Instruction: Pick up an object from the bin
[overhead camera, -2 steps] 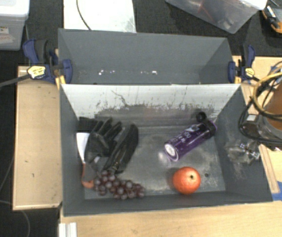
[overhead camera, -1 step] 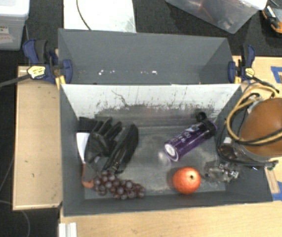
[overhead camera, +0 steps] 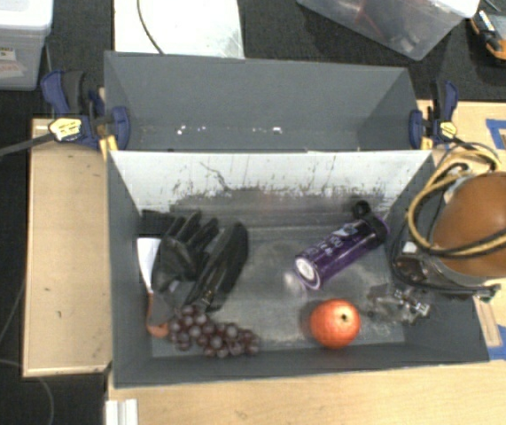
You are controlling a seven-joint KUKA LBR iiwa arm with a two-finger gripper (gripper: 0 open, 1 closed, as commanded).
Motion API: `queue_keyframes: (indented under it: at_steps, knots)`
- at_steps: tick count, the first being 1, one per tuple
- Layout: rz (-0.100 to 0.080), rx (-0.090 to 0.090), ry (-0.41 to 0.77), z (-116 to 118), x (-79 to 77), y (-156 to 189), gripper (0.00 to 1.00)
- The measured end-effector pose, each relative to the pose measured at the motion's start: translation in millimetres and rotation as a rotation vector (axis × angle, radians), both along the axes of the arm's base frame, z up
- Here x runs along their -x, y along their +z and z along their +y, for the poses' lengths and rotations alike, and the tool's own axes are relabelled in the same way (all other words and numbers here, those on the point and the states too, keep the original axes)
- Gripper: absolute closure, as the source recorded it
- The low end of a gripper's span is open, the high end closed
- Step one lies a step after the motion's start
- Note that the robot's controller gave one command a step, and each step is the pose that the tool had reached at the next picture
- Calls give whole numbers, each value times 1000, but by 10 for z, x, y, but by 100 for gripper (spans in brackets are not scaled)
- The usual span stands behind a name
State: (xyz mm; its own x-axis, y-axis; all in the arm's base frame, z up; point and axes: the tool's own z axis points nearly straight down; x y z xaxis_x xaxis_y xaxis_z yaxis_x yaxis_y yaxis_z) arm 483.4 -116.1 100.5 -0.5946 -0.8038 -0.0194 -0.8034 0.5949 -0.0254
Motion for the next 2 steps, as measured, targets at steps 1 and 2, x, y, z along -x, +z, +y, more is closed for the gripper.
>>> queue_keyframes:
  at_steps: [1,2]
  knots:
    - [-1,0,110,430,-106,179,100]
    - [-2,1,12,408,53,-159,100]
